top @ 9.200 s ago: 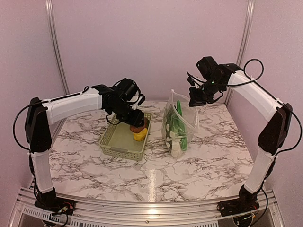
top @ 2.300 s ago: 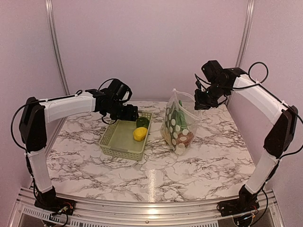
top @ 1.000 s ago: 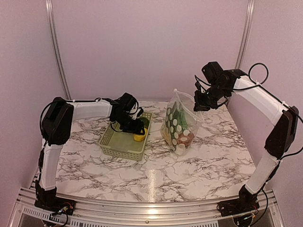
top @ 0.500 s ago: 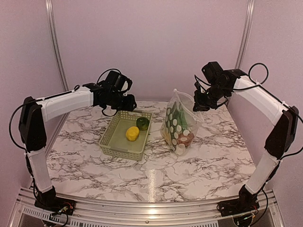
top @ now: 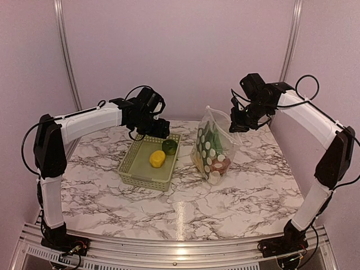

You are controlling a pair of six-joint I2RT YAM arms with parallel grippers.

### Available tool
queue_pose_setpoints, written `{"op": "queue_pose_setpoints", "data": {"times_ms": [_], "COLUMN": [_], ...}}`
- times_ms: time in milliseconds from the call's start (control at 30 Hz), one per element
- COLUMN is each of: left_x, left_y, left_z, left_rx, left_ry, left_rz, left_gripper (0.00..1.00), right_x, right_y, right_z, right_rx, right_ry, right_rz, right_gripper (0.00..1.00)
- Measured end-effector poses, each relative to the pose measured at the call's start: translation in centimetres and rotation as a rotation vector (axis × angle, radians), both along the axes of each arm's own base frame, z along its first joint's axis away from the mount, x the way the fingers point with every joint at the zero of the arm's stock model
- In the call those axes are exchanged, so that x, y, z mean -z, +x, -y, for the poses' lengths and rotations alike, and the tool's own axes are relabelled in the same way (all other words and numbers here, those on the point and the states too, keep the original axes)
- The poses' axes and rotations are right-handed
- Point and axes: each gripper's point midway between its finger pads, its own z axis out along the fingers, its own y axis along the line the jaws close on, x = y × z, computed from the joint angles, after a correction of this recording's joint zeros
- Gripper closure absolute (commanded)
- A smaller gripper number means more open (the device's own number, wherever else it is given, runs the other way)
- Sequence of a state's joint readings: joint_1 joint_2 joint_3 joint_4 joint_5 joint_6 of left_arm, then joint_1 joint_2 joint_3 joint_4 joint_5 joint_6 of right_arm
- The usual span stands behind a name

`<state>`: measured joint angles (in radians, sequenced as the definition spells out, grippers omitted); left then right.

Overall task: Place the food in the zip-top bag and seal the zipper
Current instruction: Move the fake fruit to the bin, then pick up the fake fruit from the bin.

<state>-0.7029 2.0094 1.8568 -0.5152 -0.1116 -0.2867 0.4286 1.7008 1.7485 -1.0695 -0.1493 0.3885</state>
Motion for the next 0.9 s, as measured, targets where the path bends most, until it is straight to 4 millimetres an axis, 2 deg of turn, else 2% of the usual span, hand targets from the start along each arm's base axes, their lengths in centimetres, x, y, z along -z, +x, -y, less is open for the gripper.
{"op": "queue_pose_setpoints", "data": {"times_ms": [133, 200, 300, 400, 500, 667, 800, 900], "left_x": [7.6, 9.8, 11.8, 13.2, 14.4, 16.2, 15.7, 14.0], "left_y": [-1.4, -1.8, -1.9, -2.1, -2.2, -2.7, -2.7, -2.0], "left_z": [-3.2, -3.9, -4.1, -4.0, -3.8, -3.7, -3.7, -3.4], "left_rx": [0.015, 0.025, 0.043, 0.058, 0.070, 0.086, 0.079, 0.058], "left_ry": [0.188, 0.239, 0.276, 0.293, 0.300, 0.313, 0.313, 0.287], "left_rz": [-0.139, -0.185, -0.215, -0.237, -0.259, -0.308, -0.311, -0.285], "left_gripper": [0.18, 0.14, 0.11, 0.12, 0.17, 0.32, 0.40, 0.42], "right_x": [-0.3, -0.3, -0.2, -0.2, -0.2, -0.2, -0.2, -0.2], "right_y": [-0.2, -0.3, -0.4, -0.5, -0.4, -0.4, -0.4, -0.4], "right_z": [0.1, 0.1, 0.0, -0.1, -0.2, -0.2, -0.2, -0.2], "right_rx": [0.000, -0.002, -0.006, -0.009, -0.010, -0.011, -0.011, -0.010], "right_ry": [0.005, 0.008, 0.015, 0.020, 0.022, 0.024, 0.024, 0.024], "right_rz": [0.006, 0.008, 0.008, 0.007, 0.008, 0.007, 0.007, 0.007], "right_gripper": [1.00, 1.00, 1.00, 1.00, 1.00, 1.00, 1.00, 1.00]}}
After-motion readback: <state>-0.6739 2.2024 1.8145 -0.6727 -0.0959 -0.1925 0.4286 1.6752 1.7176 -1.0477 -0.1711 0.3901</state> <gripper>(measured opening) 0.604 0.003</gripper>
